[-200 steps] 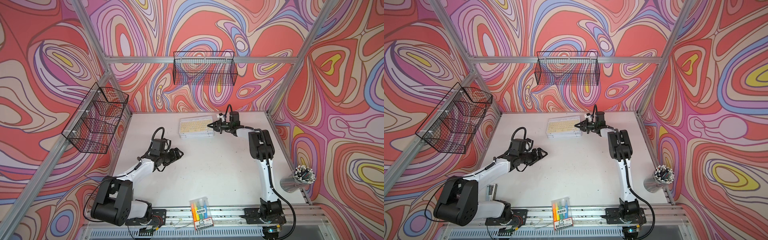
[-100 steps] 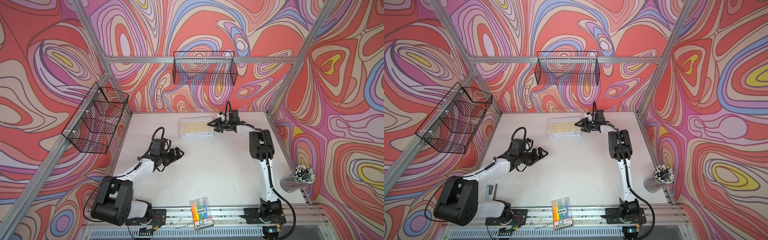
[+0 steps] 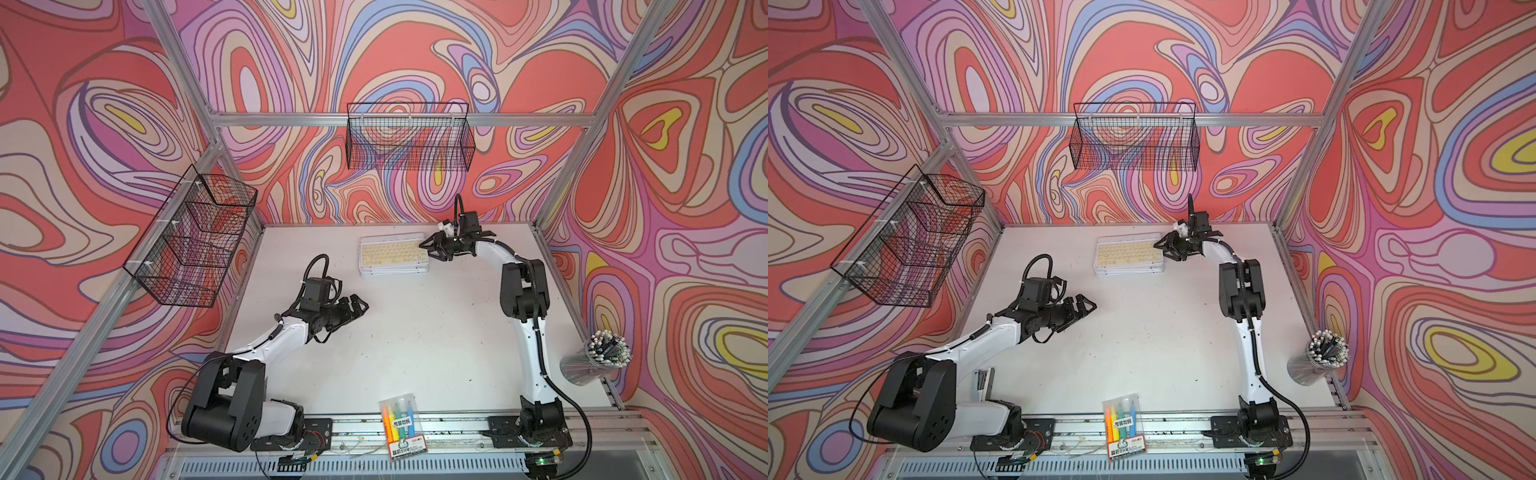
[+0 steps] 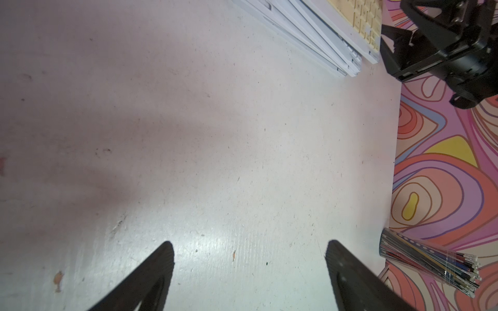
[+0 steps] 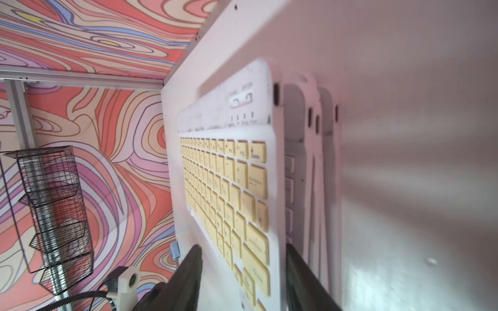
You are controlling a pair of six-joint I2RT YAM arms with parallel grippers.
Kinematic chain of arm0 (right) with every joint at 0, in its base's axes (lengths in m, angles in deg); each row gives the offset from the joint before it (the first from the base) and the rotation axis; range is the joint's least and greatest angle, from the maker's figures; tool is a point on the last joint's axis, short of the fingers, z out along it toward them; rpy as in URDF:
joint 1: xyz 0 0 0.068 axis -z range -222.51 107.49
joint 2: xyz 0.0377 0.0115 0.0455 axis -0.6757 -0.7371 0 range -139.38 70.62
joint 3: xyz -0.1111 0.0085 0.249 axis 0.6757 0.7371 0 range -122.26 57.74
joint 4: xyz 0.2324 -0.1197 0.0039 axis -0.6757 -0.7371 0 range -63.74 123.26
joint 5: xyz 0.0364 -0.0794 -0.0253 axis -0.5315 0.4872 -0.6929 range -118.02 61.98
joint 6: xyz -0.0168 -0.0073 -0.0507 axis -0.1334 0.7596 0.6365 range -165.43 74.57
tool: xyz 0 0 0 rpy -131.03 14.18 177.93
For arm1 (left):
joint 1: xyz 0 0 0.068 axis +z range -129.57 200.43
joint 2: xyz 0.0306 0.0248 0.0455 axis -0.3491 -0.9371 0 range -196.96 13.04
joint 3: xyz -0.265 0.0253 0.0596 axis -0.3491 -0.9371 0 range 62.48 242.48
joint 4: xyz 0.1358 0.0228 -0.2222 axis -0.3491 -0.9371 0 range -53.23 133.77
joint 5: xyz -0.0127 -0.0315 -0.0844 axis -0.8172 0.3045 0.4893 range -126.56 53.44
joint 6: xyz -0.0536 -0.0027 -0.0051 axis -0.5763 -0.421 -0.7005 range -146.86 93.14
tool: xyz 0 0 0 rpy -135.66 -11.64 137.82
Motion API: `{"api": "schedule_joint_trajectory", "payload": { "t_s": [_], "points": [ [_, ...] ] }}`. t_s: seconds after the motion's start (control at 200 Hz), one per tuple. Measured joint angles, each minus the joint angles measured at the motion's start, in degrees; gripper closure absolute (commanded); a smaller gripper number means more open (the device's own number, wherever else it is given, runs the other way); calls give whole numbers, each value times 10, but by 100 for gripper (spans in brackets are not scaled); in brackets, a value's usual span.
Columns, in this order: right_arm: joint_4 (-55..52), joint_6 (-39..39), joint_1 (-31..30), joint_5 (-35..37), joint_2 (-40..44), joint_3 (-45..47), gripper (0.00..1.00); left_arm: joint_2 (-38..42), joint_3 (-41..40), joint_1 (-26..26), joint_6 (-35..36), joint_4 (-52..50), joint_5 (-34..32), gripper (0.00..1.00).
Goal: Stack the numeric keypads
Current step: Place the numeric keypad at the numeric keypad.
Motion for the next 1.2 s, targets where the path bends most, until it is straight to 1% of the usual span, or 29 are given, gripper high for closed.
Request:
{"api": "schedule_joint_trajectory", "payload": {
  "t_s": [0.115,0.23,0.351,0.436,0.511,0.606,0.686,0.751,0.836,1.027,1.202],
  "points": [
    [-43,24,15,27,6,-53,42,2,-1,0,0,0,0,6],
    [-75,46,26,51,37,-50,42,12,-12,0,-3,2,-2,6],
    [-77,56,31,68,88,0,42,16,-18,0,-4,4,-2,7],
    [-66,58,31,73,116,43,46,17,-18,0,-5,6,-3,7],
    [-45,57,29,78,141,99,50,21,-18,0,-6,6,-9,7],
    [-23,53,27,91,172,180,51,36,-19,0,-6,4,-22,8],
    [-17,52,27,103,189,225,52,52,-20,0,-6,4,-31,7],
    [-10,52,27,113,192,236,57,60,-20,0,-6,3,-36,8],
    [2,48,27,123,192,236,71,62,-21,0,-6,2,-41,8],
    [37,37,27,133,179,234,76,67,-27,0,-6,-1,-47,8],
    [55,24,23,135,126,197,79,71,-27,0,-6,-4,-53,8]
  ]
}}
